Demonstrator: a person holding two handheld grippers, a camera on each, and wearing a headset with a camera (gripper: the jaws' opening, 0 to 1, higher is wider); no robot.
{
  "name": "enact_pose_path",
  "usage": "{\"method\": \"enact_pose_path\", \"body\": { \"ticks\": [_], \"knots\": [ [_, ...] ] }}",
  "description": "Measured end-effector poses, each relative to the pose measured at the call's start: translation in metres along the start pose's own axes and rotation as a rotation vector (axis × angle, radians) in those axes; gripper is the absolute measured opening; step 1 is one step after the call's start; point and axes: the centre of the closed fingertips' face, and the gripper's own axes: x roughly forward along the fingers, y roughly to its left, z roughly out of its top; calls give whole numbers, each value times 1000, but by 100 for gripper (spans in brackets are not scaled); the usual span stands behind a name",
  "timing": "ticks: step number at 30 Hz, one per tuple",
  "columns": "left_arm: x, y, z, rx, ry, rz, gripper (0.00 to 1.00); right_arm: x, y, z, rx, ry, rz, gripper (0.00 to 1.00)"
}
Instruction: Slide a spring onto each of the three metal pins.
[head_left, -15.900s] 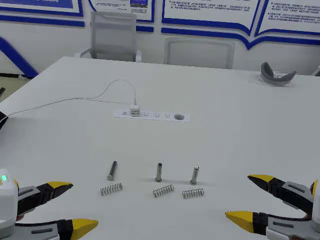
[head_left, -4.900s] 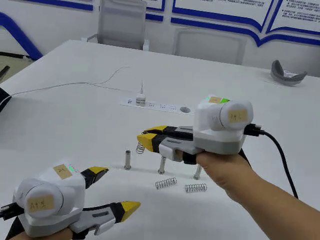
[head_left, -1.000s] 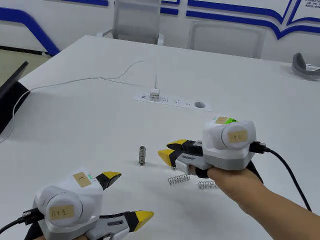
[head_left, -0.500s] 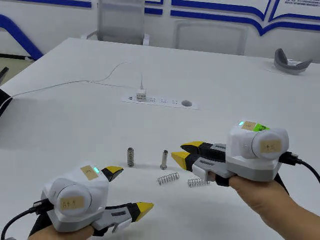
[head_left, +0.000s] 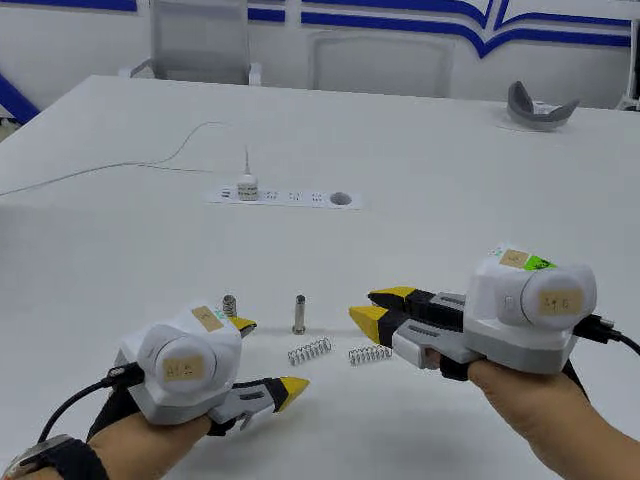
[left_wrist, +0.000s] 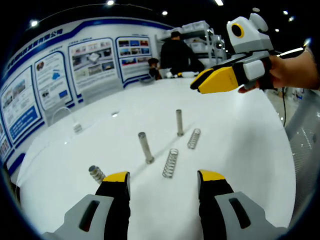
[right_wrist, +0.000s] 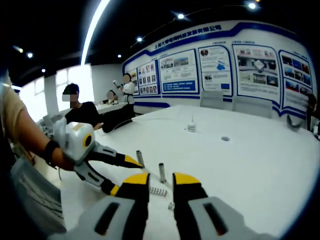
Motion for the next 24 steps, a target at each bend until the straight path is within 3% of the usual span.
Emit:
{"method": "enact_pose_path", "body": {
  "ticks": [7, 15, 24],
  "knots": [
    [14, -3, 1, 13, 33, -34, 43, -4, -2, -2, 10, -2, -14, 19],
    [29, -5, -9, 44, 98, -64, 30, -6, -5, -2, 17, -4, -25, 19],
    [32, -14, -9, 60, 110, -98, 11, -5, -6, -1, 21, -3, -23, 19]
  ]
}}
